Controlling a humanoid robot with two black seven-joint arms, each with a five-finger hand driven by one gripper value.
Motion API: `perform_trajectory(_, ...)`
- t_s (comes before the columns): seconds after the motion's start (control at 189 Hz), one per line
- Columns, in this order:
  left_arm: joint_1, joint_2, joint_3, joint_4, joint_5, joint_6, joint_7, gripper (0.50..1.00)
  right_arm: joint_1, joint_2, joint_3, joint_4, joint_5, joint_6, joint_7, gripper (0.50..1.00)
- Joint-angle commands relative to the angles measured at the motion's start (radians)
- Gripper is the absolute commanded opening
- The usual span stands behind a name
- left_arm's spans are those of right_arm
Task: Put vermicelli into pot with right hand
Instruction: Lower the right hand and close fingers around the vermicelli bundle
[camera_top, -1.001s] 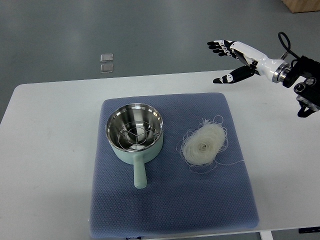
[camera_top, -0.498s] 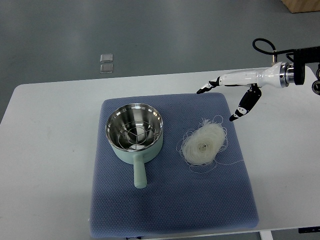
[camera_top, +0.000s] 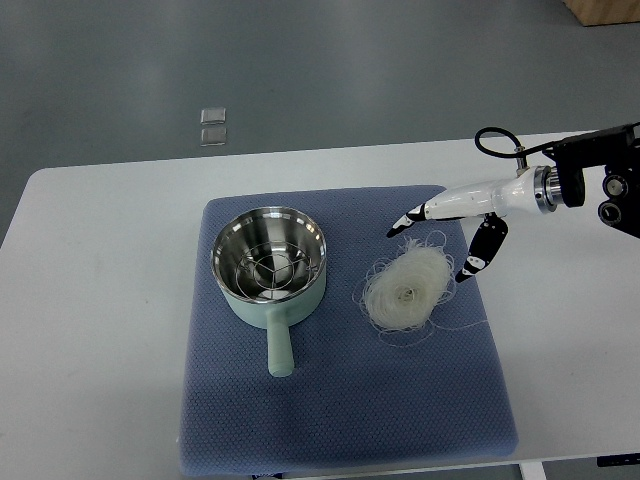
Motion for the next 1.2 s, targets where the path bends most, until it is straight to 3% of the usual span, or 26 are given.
perform_trajectory(0.0,-0.001,0.0,-0.001,0.0,0.0,0.0,0.0,1.0,-0.024,0.02,0.0,0.0,-0.003,-0.009,-0.001,0.926)
perform_trajectory(0.349,0.001,0.0,-0.001,0.0,0.0,0.0,0.0,1.0,-0.072,0.073,0.0,-0.017,-0.036,-0.068,-0.044,0.924)
perform_trajectory(0.858,0.001,0.0,-0.001,0.0,0.0,0.0,0.0,1.0,-0.107,0.094,0.0,-0.03,-0.074,-0.114,-0.052,0.901)
perform_trajectory(0.916,0.001,0.0,-0.001,0.0,0.0,0.0,0.0,1.0,-0.109,0.096,0.0,-0.032,-0.083,-0.117,-0.052,0.868)
perform_trajectory(1.117,0.001,0.0,-0.001,0.0,0.0,0.0,0.0,1.0,-0.118,0.099,0.0,-0.032,-0.096,-0.122,-0.052,0.823)
perform_trajectory(1.197,0.001,0.0,0.001,0.0,0.0,0.0,0.0,1.0,-0.121,0.106,0.0,-0.033,-0.096,-0.122,-0.052,0.778)
